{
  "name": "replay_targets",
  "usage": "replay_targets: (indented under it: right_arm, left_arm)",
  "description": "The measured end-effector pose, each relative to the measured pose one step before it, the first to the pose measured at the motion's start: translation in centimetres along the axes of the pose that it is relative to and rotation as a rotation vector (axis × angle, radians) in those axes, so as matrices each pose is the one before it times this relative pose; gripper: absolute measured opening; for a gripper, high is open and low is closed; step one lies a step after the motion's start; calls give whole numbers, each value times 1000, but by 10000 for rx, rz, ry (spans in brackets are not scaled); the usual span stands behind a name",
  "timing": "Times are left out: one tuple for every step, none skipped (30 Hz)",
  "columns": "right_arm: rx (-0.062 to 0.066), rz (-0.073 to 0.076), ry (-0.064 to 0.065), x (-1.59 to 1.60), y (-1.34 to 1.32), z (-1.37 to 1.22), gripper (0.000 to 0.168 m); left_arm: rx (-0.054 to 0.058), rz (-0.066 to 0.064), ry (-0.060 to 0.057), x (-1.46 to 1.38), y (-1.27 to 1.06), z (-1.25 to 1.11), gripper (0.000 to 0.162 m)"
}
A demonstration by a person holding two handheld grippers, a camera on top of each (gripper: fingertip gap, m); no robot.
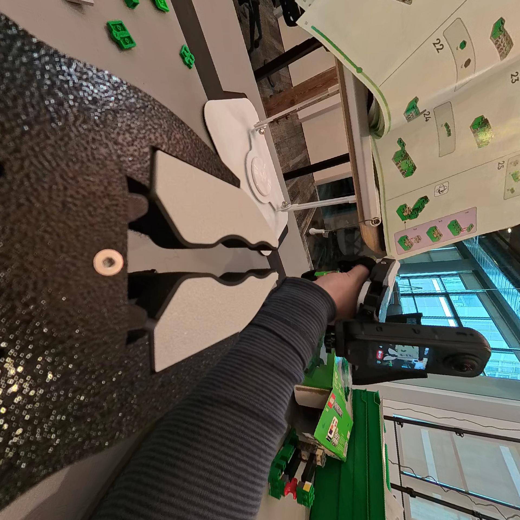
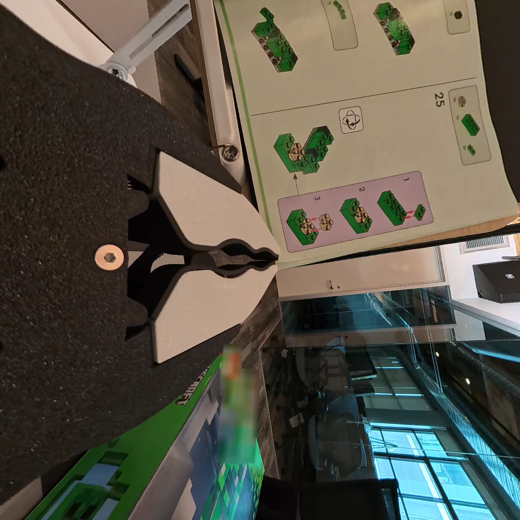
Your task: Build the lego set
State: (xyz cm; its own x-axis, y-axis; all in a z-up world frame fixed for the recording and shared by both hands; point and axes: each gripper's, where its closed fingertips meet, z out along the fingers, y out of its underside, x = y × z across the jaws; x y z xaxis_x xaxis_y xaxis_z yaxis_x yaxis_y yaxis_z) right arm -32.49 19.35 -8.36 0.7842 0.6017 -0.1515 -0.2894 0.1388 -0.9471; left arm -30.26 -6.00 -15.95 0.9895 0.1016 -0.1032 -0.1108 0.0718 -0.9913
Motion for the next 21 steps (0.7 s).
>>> replay_targets:
  right_arm:
    - [31,-23,-62,-83,-45,-39,0]
    - [75,-19,-94,-143,-142,-80,0]
    - [88,-8,-193,-307,-250,-98,0]
    - [79,24,-284,-458,-361,-87,0]
    - [98,69,-382,-664,-507,-66,0]
    - [96,93,-482,-916,-595,-22,0]
    - [67,77,-482,-1024,-587,25,0]
    - [64,14,-477,-1154,-576,78,0]
    - [58,-66,-572,-1383,-548,156,0]
    - [-31,-137,-618,-1537,-378,239,0]
    - [-118,-204,-436,-1338,-212,261,0]
    - [58,-247,-467,-1376,-402,167,0]
    - [159,-216,-647,-1600,-533,129,0]
    - [33,-161,-597,-1489,-410,197,0]
    - [33,-152,-664,-1557,-461,224,0]
    - [15,-146,-707,-1603,-443,255,0]
    - [-90,-171,-598,-1470,-324,317,0]
    - [-124,-257,-655,-1578,-251,342,0]
    - [-98,-337,-686,-1660,-262,364,0]
    - [-69,-385,-624,-1600,-265,381,0]
    - [-134,-345,-563,-1501,-150,432,0]
  left_arm:
    - [-2,1,5,-2,4,10,11]
    - [-1,0,1,2,2,9,11]
    - [1,1,1,1,-1,0,11]
    - [0,2,-2,-3,1,10,11]
    - [-3,3,2,2,4,8,11]
    - [-3,4,3,1,-5,8,11]
    - [-2,6,1,8,3,7,11]
    - [-2,5,1,8,2,7,11]
    - [0,4,0,-3,0,0,11]
    - [4,1,-9,-12,-5,3,11]
    - [4,-5,-5,-13,-4,4,11]
    - [6,-13,-11,-25,-6,-4,11]
    - [16,-23,-16,-38,-19,-16,11]
    - [21,-34,-23,-59,-34,-9,11]
    - [23,-46,-48,-104,-26,-16,11]
    - [23,-58,-55,-125,-25,-24,11]
    - [21,-67,-49,-121,-21,-24,11]
    - [18,-72,-62,-144,-26,-14,11]
    - [23,-68,-82,-166,-28,-41,12]
    - [35,-57,-111,-218,-48,-72,11]
    - [57,-31,-170,-295,-86,-129,11]
